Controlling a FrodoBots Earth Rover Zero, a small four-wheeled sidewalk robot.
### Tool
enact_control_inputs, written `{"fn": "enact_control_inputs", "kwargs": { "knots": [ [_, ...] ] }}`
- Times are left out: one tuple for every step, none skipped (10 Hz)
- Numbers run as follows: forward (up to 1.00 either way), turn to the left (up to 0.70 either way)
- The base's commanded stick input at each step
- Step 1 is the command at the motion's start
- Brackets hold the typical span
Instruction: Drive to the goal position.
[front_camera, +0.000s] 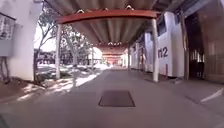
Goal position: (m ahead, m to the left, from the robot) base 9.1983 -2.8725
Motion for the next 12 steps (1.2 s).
{"fn": "enact_control_inputs", "kwargs": {
  "knots": [
    [0.70, 0.00],
    [0.70, 0.00],
    [0.70, 0.00],
    [0.70, 0.00],
    [0.70, 0.00],
    [0.70, 0.00],
    [0.70, 0.00],
    [0.70, 0.00],
    [0.70, 0.00],
    [0.70, 0.00],
    [0.70, 0.00],
    [0.70, 0.00]
  ]
}}
